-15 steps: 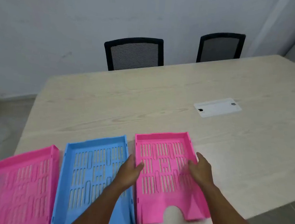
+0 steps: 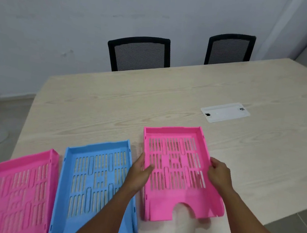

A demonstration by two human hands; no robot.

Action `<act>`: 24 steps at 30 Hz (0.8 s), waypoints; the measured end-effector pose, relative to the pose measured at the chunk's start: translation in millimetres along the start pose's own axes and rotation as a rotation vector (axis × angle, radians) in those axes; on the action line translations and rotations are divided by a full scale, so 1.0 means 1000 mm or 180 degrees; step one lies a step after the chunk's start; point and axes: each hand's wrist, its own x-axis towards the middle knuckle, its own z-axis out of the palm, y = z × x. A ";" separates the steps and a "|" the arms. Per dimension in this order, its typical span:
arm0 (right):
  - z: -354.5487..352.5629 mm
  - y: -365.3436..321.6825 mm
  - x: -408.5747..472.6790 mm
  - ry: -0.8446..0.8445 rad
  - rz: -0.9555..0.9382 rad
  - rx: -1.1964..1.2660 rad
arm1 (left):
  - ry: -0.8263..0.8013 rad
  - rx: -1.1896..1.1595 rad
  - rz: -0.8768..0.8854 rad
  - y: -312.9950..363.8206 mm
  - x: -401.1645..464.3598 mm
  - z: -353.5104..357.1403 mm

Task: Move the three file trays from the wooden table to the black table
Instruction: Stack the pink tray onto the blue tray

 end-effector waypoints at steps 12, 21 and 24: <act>0.034 -0.114 -0.037 -0.0096 -0.0653 0.0104 | 0.1082 -0.0610 0.0648 0.013 -0.032 -0.104; 0.142 -0.147 -0.109 -0.0873 -0.0985 0.0042 | 0.1541 -0.0537 0.0426 -0.046 -0.101 -0.212; 0.157 -0.145 -0.122 -0.0924 -0.0966 0.0016 | 0.1549 -0.0447 0.0349 -0.064 -0.107 -0.221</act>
